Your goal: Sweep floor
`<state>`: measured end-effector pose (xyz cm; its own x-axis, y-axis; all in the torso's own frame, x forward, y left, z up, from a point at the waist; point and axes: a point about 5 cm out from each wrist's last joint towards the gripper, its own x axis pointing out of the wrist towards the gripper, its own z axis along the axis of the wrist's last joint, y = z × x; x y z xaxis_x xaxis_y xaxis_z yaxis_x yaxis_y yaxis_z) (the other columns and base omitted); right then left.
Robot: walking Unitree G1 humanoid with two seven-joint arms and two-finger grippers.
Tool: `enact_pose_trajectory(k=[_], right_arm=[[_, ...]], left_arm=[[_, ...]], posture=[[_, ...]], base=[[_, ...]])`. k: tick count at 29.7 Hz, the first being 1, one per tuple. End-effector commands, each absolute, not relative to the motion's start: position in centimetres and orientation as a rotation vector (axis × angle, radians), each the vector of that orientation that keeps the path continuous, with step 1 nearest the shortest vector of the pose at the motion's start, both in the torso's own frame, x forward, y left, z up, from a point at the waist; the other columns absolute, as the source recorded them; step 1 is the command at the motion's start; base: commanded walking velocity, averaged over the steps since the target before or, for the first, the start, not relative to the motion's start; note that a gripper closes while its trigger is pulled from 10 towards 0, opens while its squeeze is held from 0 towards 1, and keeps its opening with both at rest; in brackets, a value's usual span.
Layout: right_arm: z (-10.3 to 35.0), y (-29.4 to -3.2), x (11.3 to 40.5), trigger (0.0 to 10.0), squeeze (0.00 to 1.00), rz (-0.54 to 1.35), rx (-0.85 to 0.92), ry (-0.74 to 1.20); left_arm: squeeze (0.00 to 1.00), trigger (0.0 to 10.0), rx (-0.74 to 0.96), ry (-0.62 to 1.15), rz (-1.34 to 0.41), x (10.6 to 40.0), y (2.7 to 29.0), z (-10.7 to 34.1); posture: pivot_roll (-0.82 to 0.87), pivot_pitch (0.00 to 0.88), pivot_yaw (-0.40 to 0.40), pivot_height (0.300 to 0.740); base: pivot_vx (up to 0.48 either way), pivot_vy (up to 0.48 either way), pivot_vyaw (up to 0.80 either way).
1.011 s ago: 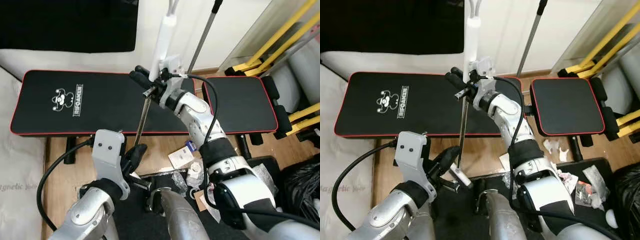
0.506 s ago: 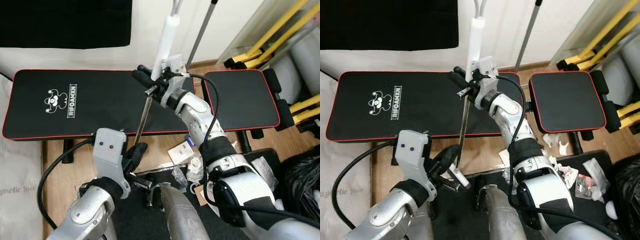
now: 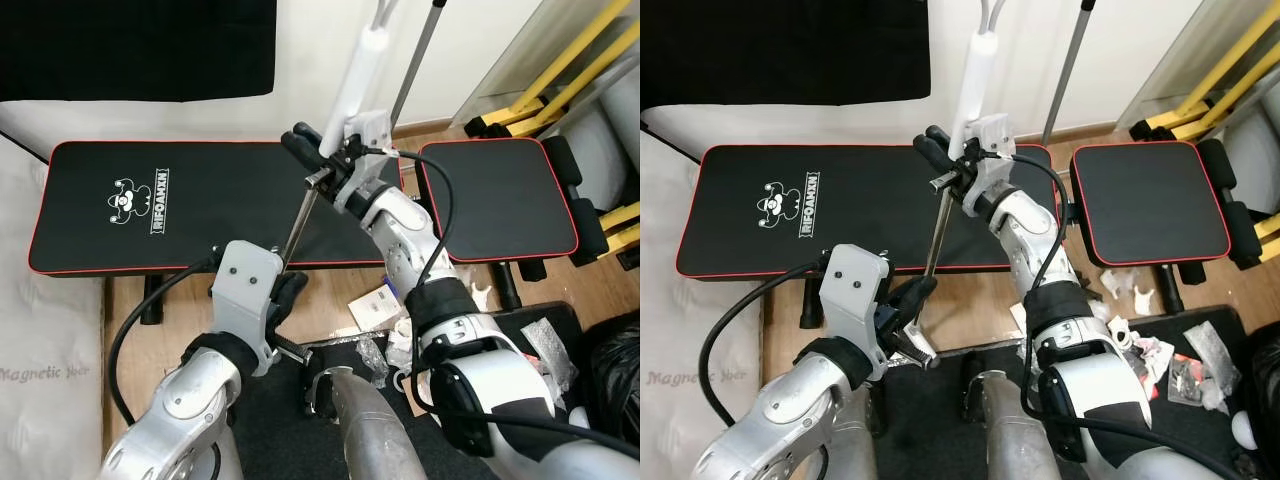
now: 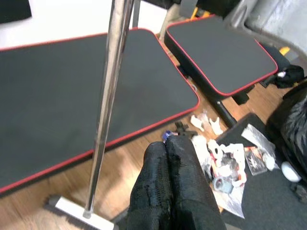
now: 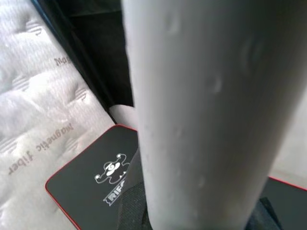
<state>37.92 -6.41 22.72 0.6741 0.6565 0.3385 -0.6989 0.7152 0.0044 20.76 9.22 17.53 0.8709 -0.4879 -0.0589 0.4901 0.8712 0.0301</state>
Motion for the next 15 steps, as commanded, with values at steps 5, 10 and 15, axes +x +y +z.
enact_pose_trajectory(k=[5, 10, 15], right_arm=[[23.1, -6.7, 37.9, 10.0, 0.00, 0.769, 0.130, -0.362], [23.0, -5.7, 37.8, 10.0, 0.00, 0.802, 0.118, -0.361], [22.5, -5.3, 37.6, 10.0, 0.00, 0.822, 0.112, -0.346]], left_arm=[[0.00, 10.0, 0.015, 0.062, -0.595, 20.1, 8.6, 17.2], [0.00, 10.0, 0.021, 0.073, -0.555, 20.2, 8.7, 16.8], [0.00, 10.0, 0.003, 0.054, -0.544, 20.4, 8.7, 16.9]], posture=[[0.07, 0.357, -0.150, 0.740], [0.07, 0.347, -0.177, 0.740], [0.07, 0.340, -0.191, 0.740]], base=[[0.288, 0.000, 0.00], [0.096, 0.000, 0.00], [0.384, 0.000, 0.00]])
